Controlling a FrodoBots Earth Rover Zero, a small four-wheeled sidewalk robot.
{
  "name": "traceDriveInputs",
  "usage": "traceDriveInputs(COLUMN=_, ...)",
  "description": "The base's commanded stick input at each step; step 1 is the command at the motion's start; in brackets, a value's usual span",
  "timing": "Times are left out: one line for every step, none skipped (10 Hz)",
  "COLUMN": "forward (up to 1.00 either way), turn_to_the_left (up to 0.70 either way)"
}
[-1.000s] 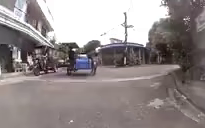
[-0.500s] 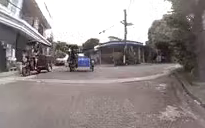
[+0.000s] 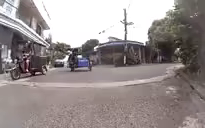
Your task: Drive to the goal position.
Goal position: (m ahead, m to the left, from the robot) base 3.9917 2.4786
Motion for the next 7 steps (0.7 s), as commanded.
traceDriveInputs(forward=0.7, turn_to_the_left=0.0)
traceDriveInputs(forward=0.7, turn_to_the_left=0.0)
traceDriveInputs(forward=0.7, turn_to_the_left=0.0)
traceDriveInputs(forward=0.7, turn_to_the_left=0.0)
traceDriveInputs(forward=0.7, turn_to_the_left=0.0)
traceDriveInputs(forward=0.7, turn_to_the_left=0.0)
traceDriveInputs(forward=0.7, turn_to_the_left=0.0)
